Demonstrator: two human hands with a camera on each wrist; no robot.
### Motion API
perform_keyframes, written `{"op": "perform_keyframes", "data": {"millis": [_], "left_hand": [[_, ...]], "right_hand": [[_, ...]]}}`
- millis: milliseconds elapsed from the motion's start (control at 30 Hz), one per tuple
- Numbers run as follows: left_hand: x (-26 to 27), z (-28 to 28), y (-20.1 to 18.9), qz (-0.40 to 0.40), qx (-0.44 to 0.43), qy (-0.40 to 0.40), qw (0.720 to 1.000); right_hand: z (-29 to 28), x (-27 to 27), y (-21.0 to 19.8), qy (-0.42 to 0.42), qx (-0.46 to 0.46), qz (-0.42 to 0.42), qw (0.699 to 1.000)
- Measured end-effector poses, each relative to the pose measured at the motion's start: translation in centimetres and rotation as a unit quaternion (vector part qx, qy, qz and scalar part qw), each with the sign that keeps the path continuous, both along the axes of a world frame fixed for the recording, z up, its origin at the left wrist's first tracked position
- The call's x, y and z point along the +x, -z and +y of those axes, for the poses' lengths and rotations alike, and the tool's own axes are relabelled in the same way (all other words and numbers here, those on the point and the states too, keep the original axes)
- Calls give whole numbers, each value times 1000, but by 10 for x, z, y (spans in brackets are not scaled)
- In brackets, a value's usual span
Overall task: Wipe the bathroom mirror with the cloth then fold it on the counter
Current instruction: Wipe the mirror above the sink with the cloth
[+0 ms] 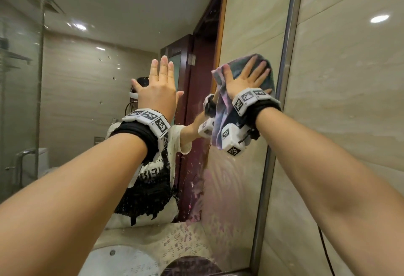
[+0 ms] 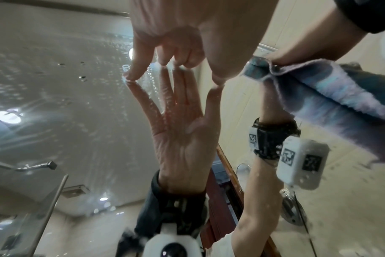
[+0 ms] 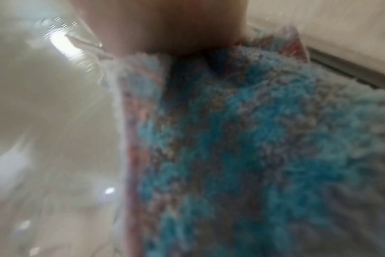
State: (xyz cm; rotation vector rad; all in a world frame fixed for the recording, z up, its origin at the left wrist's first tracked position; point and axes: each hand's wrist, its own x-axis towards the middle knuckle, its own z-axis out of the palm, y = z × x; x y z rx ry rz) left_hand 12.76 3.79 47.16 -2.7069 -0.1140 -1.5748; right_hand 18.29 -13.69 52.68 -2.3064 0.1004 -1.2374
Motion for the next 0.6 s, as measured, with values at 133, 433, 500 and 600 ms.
{"op": "perform_keyframes", "data": {"millis": [133,433,500,600], "left_hand": [[3,0,1,-8,7,-1,1000],[3,1,2,-15,5,3,1000],[3,0,4,-17,0,6,1000],[4,-1,6,-18,-3,12,1000]], "right_hand": [[-3,2,-10,-5,-199,-33,979],[8,9,-17,-12,137,-51,989],[13,9,-1,7,189,-54,980],[17,8,31,34,170,-38,984]]}}
